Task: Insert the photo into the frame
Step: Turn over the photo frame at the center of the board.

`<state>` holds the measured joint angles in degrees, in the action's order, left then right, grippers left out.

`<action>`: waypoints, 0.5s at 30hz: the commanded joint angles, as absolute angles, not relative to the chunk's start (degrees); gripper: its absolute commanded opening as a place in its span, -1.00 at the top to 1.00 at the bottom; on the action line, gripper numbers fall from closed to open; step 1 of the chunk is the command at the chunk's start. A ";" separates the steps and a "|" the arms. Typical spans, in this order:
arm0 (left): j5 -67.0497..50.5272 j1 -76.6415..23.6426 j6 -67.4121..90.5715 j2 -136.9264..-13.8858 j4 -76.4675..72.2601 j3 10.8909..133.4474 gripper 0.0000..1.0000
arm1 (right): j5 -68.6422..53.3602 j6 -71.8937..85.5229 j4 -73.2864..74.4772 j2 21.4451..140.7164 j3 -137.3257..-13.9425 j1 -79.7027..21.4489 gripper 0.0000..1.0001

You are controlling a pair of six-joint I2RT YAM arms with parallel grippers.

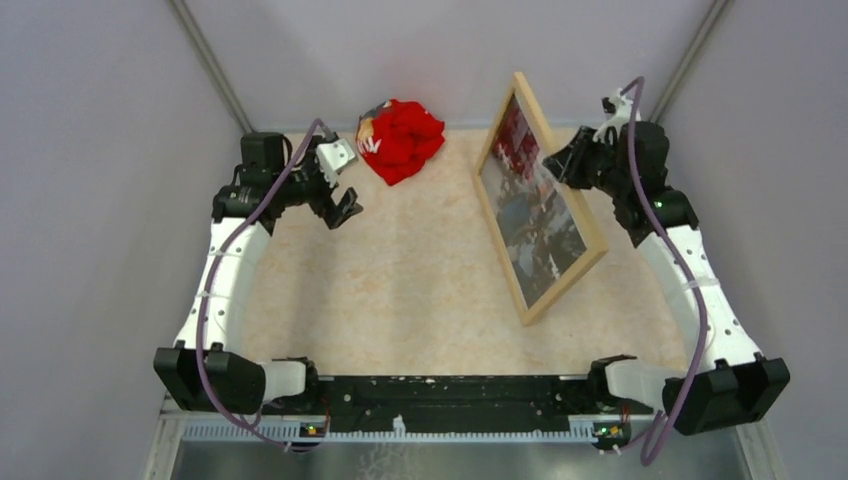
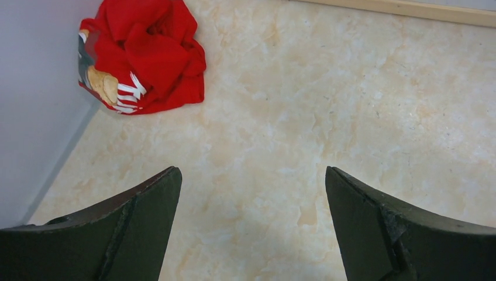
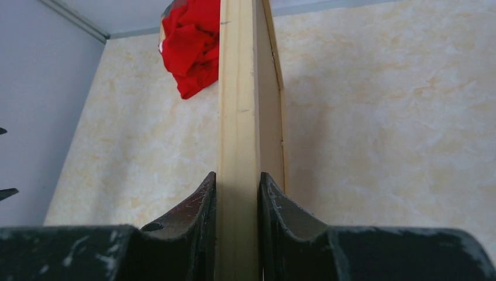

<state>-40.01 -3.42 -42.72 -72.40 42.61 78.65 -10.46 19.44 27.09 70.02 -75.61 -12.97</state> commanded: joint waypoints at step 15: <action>-38.56 5.17 -31.83 -73.24 31.33 62.07 -0.97 | -22.72 32.56 12.93 68.16 -38.24 -7.96 1.00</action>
<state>-39.35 4.12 -34.37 -75.46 37.36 65.82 -23.57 34.65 14.46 67.51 -40.47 -7.70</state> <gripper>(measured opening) 0.987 0.269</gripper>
